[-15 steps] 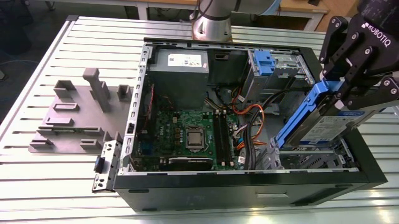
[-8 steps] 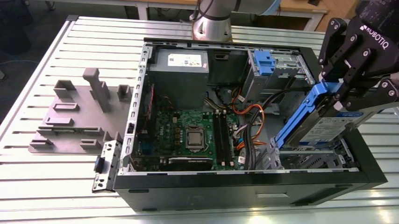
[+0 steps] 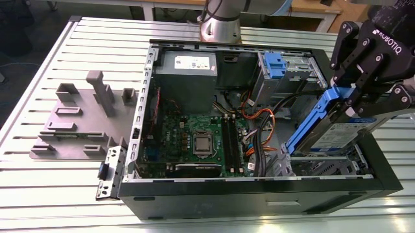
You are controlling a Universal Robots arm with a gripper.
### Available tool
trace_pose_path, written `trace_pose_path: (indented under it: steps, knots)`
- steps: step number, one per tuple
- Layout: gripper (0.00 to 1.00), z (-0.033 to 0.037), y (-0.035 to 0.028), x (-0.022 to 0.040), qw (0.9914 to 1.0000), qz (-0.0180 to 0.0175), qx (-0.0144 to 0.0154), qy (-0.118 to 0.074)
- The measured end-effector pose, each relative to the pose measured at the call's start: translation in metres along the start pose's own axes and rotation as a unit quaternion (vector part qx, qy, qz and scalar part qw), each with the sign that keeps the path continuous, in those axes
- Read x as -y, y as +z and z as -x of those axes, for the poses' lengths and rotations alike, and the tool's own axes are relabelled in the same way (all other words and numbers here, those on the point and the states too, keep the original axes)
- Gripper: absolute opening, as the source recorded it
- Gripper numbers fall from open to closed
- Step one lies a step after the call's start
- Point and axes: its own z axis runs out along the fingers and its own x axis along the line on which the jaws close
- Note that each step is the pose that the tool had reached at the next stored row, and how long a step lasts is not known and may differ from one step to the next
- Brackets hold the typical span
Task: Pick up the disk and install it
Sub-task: 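Pick up the disk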
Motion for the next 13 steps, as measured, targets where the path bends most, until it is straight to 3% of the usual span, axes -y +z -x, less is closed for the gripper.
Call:
trace_pose_path:
  steps: [13]
  knots:
    - [0.36, -0.0004, 0.0041, 0.0002, 1.0, 0.0, 0.0001, 0.0]
